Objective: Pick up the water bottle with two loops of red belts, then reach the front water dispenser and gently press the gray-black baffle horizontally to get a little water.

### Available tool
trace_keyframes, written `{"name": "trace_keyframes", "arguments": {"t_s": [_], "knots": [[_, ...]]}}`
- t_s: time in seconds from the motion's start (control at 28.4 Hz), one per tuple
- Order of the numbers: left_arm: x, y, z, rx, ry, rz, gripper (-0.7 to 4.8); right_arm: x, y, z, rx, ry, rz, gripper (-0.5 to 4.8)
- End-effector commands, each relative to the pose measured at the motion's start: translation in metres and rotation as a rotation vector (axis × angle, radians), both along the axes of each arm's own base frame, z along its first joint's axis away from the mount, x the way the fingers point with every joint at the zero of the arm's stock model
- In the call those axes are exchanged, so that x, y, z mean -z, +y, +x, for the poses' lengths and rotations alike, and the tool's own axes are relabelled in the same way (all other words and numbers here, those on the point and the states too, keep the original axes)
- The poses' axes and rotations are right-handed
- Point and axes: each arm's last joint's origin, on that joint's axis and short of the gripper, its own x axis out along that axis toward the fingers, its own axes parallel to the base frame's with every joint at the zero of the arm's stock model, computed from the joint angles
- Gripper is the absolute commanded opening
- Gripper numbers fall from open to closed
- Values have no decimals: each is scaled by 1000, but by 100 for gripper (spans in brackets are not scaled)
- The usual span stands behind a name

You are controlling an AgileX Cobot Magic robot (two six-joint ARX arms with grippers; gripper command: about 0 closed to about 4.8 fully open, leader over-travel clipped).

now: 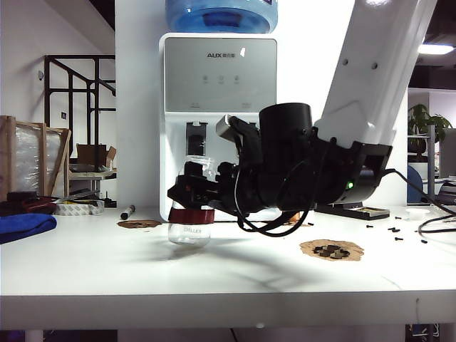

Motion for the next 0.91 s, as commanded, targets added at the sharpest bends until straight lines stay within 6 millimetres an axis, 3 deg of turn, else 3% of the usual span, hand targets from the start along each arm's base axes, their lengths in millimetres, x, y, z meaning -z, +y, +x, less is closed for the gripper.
{"name": "trace_keyframes", "arguments": {"t_s": [0.04, 0.14, 0.35, 0.42, 0.56, 0.67, 0.91], "knots": [[-2, 0, 0, 3, -11, -3, -4, -2, 0, 0, 25, -11, -28, 30], [-2, 0, 0, 3, -11, -3, -4, -11, 0, 0, 50, -42, -42, 12], [-2, 0, 0, 3, -11, -3, -4, -37, -12, 3, 367, -91, -254, 12], [-2, 0, 0, 3, -11, -3, -4, -47, -15, 4, 471, -115, -257, -2], [-2, 0, 0, 3, -11, -3, -4, -56, -16, 9, 517, -137, -239, -2], [-2, 0, 0, 3, -10, -3, -4, -67, -19, 20, 520, -164, -208, -2], [-2, 0, 0, 3, -8, -3, -4, -68, -29, 59, 512, -143, -208, -2]]}}
